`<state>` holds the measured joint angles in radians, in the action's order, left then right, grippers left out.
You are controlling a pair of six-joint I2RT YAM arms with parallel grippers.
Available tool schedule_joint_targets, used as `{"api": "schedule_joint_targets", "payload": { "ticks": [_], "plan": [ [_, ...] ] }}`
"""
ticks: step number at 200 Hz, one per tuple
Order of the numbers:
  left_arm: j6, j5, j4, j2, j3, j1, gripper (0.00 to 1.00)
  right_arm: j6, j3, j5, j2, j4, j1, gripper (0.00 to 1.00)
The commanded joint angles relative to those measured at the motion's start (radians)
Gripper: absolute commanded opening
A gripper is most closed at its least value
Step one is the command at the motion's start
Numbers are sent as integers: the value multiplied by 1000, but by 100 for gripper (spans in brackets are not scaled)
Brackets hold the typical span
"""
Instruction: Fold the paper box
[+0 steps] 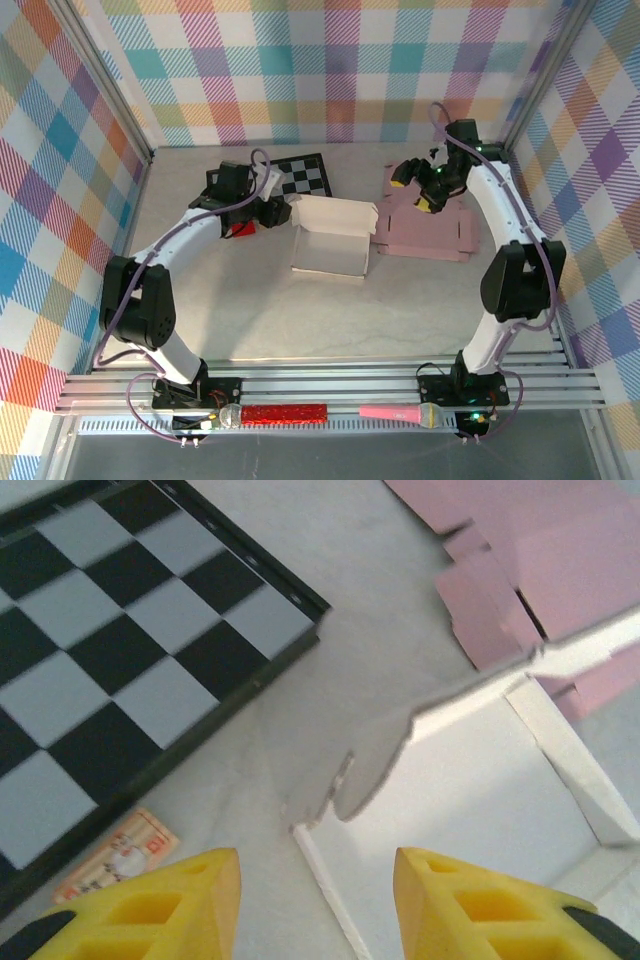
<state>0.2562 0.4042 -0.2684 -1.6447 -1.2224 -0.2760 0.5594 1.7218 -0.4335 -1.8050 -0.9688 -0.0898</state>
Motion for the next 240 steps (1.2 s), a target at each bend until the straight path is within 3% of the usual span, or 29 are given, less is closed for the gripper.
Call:
{"api": "schedule_joint_targets", "payload": {
  "ticks": [1,43,109,139,169,198,240],
  "plan": [
    [91,85,-75,-41,-42,9,44,-7,33,-84,-48,-75,8,79],
    [107,15,-18,-100,-75,11,44,35,22,-129,-98,-30,-4,75],
    [144,61,-24,-176,-152,14,42,30,19,-143,-125,-21,-8,73],
    [144,79,-43,-190,-189,14,35,33,21,-157,-136,-15,-8,70],
    [146,94,-83,-205,-216,13,17,39,21,-161,-141,-9,-11,68],
    [142,99,-66,-189,-188,12,8,43,22,-171,-143,0,-16,66],
    [141,88,-67,-167,-165,3,2,58,22,-182,-148,17,-35,64]
  ]
}}
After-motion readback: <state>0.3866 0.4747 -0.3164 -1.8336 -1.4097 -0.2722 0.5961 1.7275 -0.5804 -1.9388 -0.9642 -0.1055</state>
